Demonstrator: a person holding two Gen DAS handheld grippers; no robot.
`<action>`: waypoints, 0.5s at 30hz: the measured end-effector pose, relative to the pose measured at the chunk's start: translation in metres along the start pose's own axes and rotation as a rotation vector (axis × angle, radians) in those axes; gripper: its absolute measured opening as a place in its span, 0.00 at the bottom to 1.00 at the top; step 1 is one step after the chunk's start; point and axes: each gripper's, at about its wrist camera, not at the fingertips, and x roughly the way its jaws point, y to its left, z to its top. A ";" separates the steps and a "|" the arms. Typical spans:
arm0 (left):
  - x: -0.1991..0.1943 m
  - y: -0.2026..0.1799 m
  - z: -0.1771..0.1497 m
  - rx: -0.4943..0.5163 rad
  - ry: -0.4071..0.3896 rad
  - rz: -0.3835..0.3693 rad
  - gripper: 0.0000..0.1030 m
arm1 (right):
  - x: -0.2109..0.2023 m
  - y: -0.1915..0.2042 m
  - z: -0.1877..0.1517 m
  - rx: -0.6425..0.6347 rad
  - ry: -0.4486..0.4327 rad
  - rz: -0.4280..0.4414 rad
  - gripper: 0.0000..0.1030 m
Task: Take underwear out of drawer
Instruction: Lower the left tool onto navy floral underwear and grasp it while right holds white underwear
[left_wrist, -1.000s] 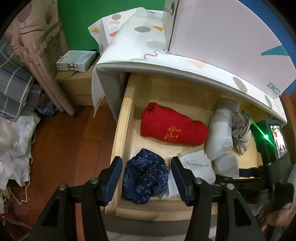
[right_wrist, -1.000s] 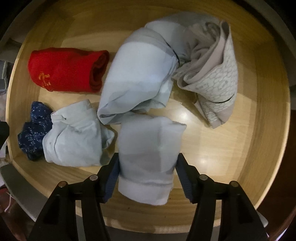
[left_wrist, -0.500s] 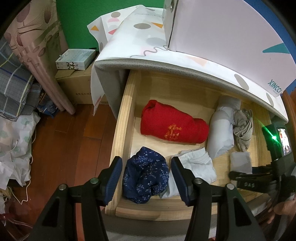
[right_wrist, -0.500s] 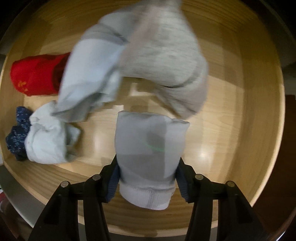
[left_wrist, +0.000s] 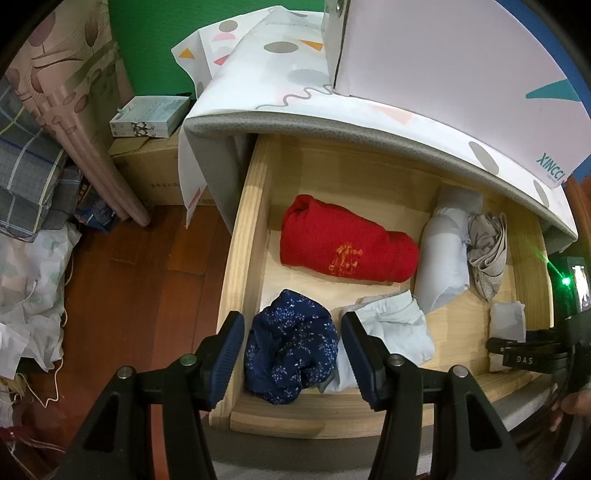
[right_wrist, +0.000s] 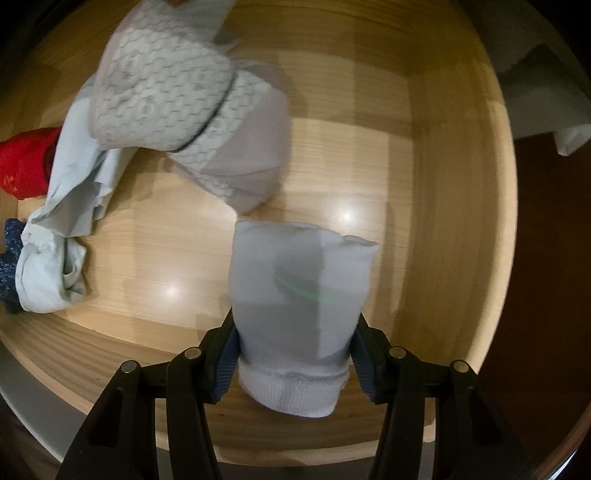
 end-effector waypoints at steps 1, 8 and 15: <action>0.000 0.000 0.000 0.002 0.001 -0.001 0.54 | 0.002 0.001 -0.002 0.003 -0.002 -0.002 0.49; 0.002 -0.005 0.000 0.021 0.017 -0.018 0.54 | 0.009 -0.006 -0.009 -0.012 -0.019 -0.013 0.47; 0.017 -0.007 0.002 0.021 0.094 -0.047 0.54 | 0.019 -0.008 -0.037 -0.010 -0.031 -0.008 0.48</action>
